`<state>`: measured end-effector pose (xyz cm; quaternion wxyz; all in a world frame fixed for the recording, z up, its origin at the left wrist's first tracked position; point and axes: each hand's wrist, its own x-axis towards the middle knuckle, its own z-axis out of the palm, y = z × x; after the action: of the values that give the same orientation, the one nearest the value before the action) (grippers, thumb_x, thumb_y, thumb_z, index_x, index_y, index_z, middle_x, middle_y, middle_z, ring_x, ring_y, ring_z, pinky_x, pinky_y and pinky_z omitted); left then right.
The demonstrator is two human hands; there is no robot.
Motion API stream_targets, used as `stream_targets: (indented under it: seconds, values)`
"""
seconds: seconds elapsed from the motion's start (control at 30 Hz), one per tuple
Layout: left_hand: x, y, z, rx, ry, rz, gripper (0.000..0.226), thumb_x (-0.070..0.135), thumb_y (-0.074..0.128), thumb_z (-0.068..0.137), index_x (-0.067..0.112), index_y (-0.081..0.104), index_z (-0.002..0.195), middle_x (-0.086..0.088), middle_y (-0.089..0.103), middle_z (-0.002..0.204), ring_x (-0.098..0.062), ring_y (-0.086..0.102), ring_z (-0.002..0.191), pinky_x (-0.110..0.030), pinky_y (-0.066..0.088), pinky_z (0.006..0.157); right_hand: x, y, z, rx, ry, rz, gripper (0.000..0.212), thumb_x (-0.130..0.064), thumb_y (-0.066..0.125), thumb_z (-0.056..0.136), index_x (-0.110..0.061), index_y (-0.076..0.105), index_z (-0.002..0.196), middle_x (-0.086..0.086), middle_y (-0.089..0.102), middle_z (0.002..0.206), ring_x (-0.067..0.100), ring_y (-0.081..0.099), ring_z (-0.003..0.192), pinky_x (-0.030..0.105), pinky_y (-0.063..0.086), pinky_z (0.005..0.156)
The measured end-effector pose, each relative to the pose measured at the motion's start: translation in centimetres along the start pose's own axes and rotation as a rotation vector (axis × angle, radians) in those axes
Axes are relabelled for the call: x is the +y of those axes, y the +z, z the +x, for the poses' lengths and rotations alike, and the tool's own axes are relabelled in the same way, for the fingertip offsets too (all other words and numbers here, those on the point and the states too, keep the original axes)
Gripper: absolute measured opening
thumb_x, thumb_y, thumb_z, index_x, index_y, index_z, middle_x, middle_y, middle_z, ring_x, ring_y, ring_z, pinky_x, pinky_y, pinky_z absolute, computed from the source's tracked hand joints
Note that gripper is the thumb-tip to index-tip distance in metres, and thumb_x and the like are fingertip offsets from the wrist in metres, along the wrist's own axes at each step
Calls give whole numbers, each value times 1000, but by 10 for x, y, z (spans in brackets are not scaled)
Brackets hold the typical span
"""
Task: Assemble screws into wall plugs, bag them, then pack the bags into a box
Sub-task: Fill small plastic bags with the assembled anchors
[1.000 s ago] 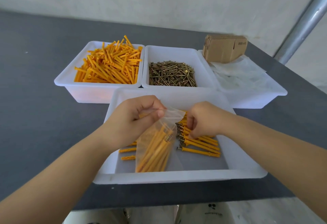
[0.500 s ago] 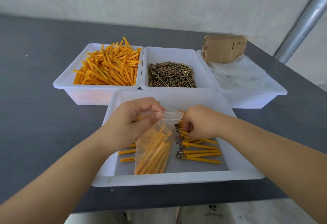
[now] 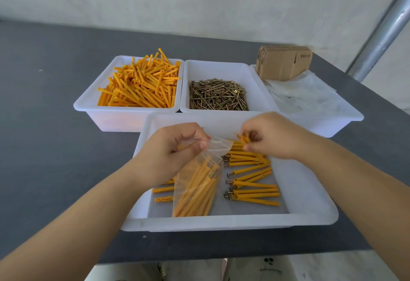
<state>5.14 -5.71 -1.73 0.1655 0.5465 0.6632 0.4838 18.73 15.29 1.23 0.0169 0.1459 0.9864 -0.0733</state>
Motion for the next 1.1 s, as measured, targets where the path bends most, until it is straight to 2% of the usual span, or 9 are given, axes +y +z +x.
stream_targets:
  seconds: [0.2, 0.3, 0.4, 0.5, 0.73, 0.83, 0.93, 1.0, 1.1]
  values:
    - [-1, 1, 0, -9, 5, -20, 13, 15, 58, 95, 9, 70, 97, -2, 72, 108, -15, 65, 107, -41, 49, 98, 3, -51, -7, 352, 7, 819, 14, -5, 72, 87, -17, 66, 89, 3, 74, 77, 16, 73, 72, 24, 54, 55]
    - [0, 1, -1, -12, 20, -45, 15, 22, 57, 93, 12, 69, 93, -1, 71, 109, -13, 64, 110, -39, 48, 100, -12, -56, 1, 300, -71, 997, 10, -3, 71, 87, -11, 67, 92, 7, 75, 80, 21, 74, 77, 25, 56, 59]
    - [0, 0, -1, -37, 65, -74, 14, 15, 57, 96, 6, 67, 92, -8, 70, 96, -22, 65, 96, -40, 50, 87, -33, -42, 14, 72, -94, 995, 11, -2, 70, 88, -6, 67, 98, 9, 75, 82, 23, 74, 79, 27, 57, 60]
    - [1, -1, -2, -47, 87, -111, 12, 7, 56, 96, 1, 66, 93, -5, 69, 92, -13, 63, 87, -25, 46, 82, -46, -31, 20, -183, -116, 844, 15, -8, 69, 90, -11, 70, 105, 7, 76, 89, 17, 74, 82, 26, 55, 59]
    - [0, -1, -1, -28, 97, -143, 12, 5, 56, 94, 1, 66, 90, 14, 67, 83, 1, 62, 87, -15, 44, 83, -44, -39, 17, -189, -103, 768, 30, 1, 50, 95, -11, 75, 107, 2, 76, 98, 11, 68, 76, 27, 50, 58]
    - [-1, -1, -1, -24, 92, -142, 12, 11, 59, 95, 3, 67, 91, 0, 67, 82, -10, 60, 80, -26, 48, 78, -42, -38, 13, -251, -121, 760, 31, 1, 52, 93, -13, 75, 109, 0, 75, 100, 9, 61, 70, 25, 47, 55]
    - [-1, -1, 0, -33, 95, -133, 12, 13, 58, 93, 5, 67, 91, -3, 67, 82, -13, 60, 79, -26, 49, 77, -43, -34, 12, -319, -127, 750, 33, 0, 51, 92, -17, 75, 109, 4, 73, 101, 7, 61, 63, 21, 44, 50]
    - [-3, -1, 0, -22, 87, -130, 13, 14, 59, 95, 6, 67, 90, -5, 68, 85, -16, 62, 82, -28, 50, 78, -41, -33, 13, -255, -126, 730, 35, 0, 51, 90, -20, 75, 107, -2, 75, 101, 6, 60, 60, 21, 44, 49]
    - [-3, -2, -1, 17, 51, -171, 13, 18, 58, 94, 9, 67, 90, -5, 72, 106, -17, 66, 103, -33, 53, 88, -32, -33, 16, 2, -28, 858, 28, -3, 54, 89, -19, 74, 101, -2, 77, 96, 7, 53, 55, 21, 41, 48]
